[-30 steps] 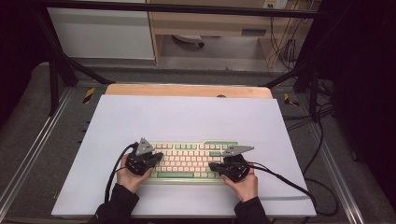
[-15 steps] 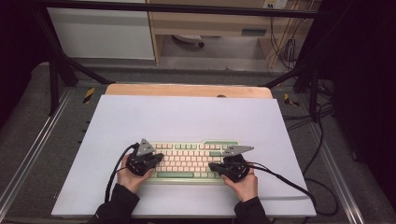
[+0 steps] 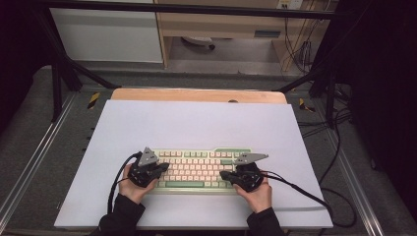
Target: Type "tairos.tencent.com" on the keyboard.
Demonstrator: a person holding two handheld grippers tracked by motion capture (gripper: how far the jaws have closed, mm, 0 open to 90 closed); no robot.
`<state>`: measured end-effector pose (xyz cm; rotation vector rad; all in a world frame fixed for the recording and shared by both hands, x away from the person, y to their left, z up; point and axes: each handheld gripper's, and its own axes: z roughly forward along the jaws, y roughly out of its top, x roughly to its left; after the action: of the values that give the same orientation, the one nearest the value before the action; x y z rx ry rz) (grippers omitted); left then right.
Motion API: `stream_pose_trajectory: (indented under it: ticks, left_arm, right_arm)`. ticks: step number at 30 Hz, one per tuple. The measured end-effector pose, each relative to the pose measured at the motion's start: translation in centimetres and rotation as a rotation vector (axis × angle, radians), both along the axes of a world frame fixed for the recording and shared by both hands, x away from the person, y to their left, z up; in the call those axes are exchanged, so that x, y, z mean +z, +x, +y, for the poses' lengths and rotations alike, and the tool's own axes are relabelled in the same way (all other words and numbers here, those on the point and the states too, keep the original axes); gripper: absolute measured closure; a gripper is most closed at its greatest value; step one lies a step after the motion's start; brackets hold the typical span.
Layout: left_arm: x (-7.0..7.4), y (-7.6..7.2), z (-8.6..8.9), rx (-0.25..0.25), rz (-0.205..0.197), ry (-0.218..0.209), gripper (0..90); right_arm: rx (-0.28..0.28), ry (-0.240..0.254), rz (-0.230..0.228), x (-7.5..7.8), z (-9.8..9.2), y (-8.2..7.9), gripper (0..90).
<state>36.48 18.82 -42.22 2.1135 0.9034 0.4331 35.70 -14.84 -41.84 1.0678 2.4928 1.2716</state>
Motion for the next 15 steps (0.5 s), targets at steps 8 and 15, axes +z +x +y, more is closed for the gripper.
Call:
stream_pose_trajectory:
  ticks: [8, 15]
  left_arm:
    - [0.1, -0.7, 0.9, -0.002, 0.003, -0.013, 90.0]
    - [0.4, -1.3, 1.6, 0.0, 0.001, -0.027, 90.0]
  right_arm:
    - [0.003, 0.008, 0.001, 0.2, 0.3, -0.1, 90.0]
    - [0.017, 0.006, -0.006, 0.4, 0.8, -0.2, 90.0]
